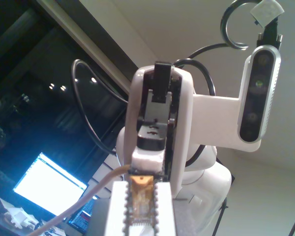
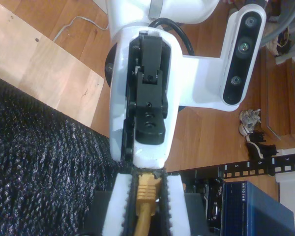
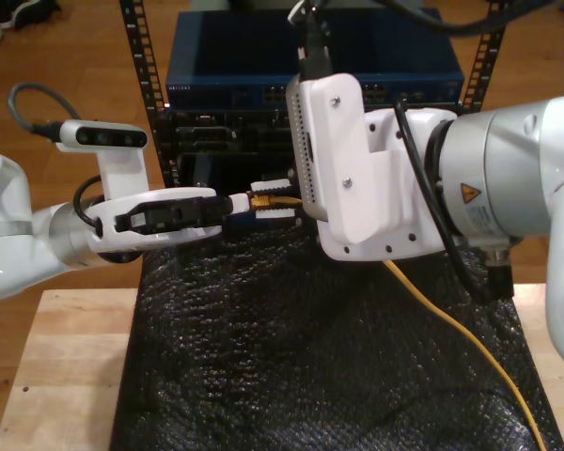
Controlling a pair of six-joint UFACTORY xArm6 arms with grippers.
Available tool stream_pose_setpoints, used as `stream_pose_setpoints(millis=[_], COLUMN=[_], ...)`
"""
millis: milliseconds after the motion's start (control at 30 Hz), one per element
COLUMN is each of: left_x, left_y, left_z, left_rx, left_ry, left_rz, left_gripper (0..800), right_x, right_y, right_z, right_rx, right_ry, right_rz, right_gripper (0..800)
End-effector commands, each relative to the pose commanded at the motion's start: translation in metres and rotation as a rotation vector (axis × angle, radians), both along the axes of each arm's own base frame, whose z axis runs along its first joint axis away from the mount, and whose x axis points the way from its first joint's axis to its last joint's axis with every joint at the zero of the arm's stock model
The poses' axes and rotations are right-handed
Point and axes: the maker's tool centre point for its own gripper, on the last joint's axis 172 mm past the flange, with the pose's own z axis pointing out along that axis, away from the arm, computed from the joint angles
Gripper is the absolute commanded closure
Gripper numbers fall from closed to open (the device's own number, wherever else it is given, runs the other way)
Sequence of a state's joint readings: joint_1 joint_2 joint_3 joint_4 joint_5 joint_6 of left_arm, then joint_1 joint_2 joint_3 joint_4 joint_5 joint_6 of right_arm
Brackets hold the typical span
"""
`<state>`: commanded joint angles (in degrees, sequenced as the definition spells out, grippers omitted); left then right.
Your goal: Grab the cable and plug it in
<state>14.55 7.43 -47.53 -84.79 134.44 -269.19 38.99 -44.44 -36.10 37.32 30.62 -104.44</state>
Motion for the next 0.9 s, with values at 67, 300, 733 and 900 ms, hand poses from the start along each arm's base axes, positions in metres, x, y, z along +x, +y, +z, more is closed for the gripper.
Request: stream_pose_setpoints(millis=[67, 300, 733, 900], left_x=[0.0, 0.0005, 0.0006, 0.0029], left_y=[0.0, 0.0001, 0.0003, -0.0001], left_z=[0.0, 0.0005, 0.0014, 0.0002], left_rx=[0.0, -0.001, 0.0, 0.009], left_ry=[0.0, -0.002, -0.004, -0.007], left_rz=[0.0, 0.001, -0.001, 0.008], left_gripper=[792, 791, 363, 244], right_x=[0.0005, 0.0004, 0.0007, 0.0034], right_y=[-0.0005, -0.0006, -0.0002, -0.0008], right_z=[0.0, -0.0009, -0.0022, -0.0013], right_rx=[0.0, -0.001, 0.0, 0.025], right_ry=[0.0, 0.001, 0.008, 0.052], right_rz=[-0.002, -0.002, -0.004, -0.042], right_gripper=[668, 758, 800, 800])
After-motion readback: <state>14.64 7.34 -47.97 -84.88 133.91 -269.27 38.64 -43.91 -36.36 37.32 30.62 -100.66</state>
